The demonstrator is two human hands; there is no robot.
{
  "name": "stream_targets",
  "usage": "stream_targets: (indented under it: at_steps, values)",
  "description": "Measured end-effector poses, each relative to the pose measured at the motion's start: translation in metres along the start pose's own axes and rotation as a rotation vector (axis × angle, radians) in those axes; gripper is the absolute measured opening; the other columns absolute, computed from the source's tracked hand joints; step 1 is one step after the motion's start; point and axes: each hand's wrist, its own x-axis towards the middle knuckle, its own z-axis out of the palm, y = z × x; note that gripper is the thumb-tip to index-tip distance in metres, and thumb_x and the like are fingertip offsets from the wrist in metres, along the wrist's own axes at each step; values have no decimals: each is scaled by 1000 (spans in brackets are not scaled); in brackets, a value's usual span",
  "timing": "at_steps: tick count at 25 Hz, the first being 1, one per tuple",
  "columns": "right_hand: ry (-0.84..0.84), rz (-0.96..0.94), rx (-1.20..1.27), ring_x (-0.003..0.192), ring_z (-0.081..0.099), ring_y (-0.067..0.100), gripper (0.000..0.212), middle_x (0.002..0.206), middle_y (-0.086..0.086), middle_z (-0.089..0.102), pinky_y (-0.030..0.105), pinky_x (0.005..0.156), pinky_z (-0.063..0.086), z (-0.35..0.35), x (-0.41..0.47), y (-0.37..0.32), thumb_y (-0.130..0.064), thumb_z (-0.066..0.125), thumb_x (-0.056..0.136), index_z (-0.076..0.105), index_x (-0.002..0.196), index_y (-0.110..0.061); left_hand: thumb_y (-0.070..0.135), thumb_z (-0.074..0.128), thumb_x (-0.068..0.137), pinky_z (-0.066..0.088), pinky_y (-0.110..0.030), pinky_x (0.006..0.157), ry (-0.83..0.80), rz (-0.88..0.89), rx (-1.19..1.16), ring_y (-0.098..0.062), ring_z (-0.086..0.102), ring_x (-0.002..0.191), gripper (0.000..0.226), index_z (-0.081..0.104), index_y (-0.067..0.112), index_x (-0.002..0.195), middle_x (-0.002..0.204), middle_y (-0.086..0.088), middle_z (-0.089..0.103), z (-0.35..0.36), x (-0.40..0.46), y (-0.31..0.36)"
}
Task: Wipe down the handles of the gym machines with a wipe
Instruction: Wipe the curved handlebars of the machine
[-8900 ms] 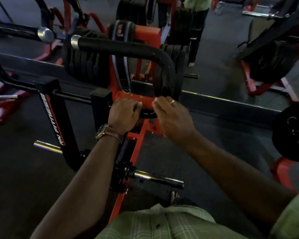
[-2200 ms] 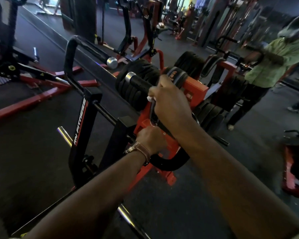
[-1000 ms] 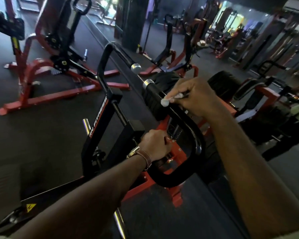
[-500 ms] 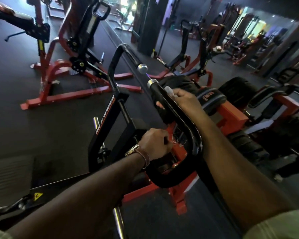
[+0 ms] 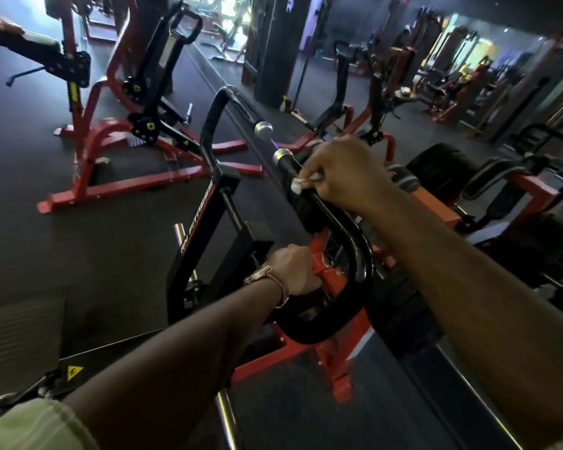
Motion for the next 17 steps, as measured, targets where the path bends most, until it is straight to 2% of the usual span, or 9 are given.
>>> stream_targets:
  at_steps: [3,5,7,9,11,13,15,17]
  values:
    - [37,21,-100,101,63,22,21,108,2,68,29,73,40,10,31,-18,-21,71,85,78,102,-29,37,65,76,44,-27,52,-83,-7,82,-19,55,60,23,59,18,65,69,1,57,-1,-2,2]
    - [-31,47,-48,95,62,20,17,106,3,64,26,69,40,8,32,-24,-17,70,85,78,99,-19,42,65,76,45,-29,55,-93,17,84,-22,58,65,28,57,18,65,71,0,57,-2,-4,-1]
    - [-158,25,-35,88,63,21,10,100,5,63,27,68,42,-2,16,-28,-14,71,82,71,92,-12,47,65,75,48,-30,59,-94,42,25,-26,63,75,31,62,17,72,79,-2,62,-4,-5,-5]
    - [-194,-20,-188,87,65,27,13,100,7,65,34,67,47,-5,-4,-33,-14,72,81,62,88,-17,48,63,77,48,-30,62,-97,62,-31,-28,64,82,32,62,15,77,88,-5,66,-8,-6,-5]
    - [-152,-16,-366,92,65,32,10,106,8,64,37,65,48,2,-1,-46,-12,62,89,62,99,-11,43,61,83,45,-30,64,-114,70,-34,-28,63,84,29,53,17,71,91,-4,65,-15,-8,-3]
    - [-137,-10,-498,97,64,33,18,112,10,62,38,61,46,17,22,-59,-9,53,93,67,105,-6,36,59,88,48,-31,69,-150,105,35,-28,63,89,27,50,20,68,93,-5,64,-23,-15,3]
    - [-101,-40,-584,96,63,34,21,114,11,62,37,55,40,30,39,-70,-6,51,91,71,99,-5,36,58,91,52,-33,77,-152,149,84,-29,65,98,22,63,16,84,105,-7,68,-26,-19,5]
    - [-149,-53,-609,103,61,34,23,119,11,59,35,58,36,23,34,-73,-6,48,94,70,101,-4,38,56,92,50,-33,77,-136,168,74,-32,65,102,25,66,15,94,110,-9,68,-27,-21,2]
